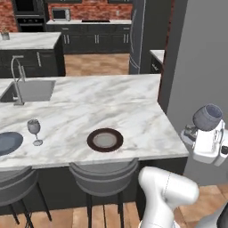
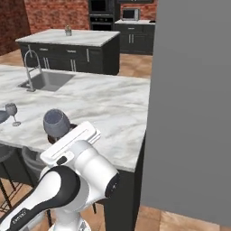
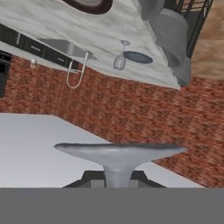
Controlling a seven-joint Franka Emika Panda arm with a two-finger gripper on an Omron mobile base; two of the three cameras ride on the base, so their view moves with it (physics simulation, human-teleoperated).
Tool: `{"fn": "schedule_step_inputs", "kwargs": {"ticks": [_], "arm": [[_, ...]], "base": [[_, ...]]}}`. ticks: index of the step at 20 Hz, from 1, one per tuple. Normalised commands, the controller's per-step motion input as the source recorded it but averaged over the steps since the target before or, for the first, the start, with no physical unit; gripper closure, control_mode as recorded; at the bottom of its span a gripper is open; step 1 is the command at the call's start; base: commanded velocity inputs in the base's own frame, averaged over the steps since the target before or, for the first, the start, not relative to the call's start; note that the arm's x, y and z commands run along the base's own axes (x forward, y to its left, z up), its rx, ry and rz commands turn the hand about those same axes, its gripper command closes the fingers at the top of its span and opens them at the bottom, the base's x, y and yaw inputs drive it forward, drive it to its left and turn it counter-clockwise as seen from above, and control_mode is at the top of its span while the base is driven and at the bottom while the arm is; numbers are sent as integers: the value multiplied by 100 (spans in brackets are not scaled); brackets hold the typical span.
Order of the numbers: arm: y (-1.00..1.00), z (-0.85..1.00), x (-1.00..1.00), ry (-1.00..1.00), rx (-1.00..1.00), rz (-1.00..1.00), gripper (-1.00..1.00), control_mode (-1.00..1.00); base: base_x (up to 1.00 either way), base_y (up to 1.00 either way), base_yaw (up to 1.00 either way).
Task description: Retrieve the wine glasses from the counter and place one next to each plate.
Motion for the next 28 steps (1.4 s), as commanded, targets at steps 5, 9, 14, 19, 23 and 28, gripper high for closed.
{"fn": "schedule_step_inputs", "kwargs": {"ticks": [5,9,14,19,23,28], "arm": [[0,0,0,0,0,0,100,100],[0,0,0,0,0,0,100,100],[0,-6,50,26,0,6,100,-100],[0,-17,39,18,-3,6,100,-100],[-1,-23,29,0,-4,10,100,-100],[-1,-47,31,0,0,22,100,-100]], "base": [[8,-6,33],[57,0,20],[0,0,0],[0,0,0],[0,0,0],[0,0,0]]}}
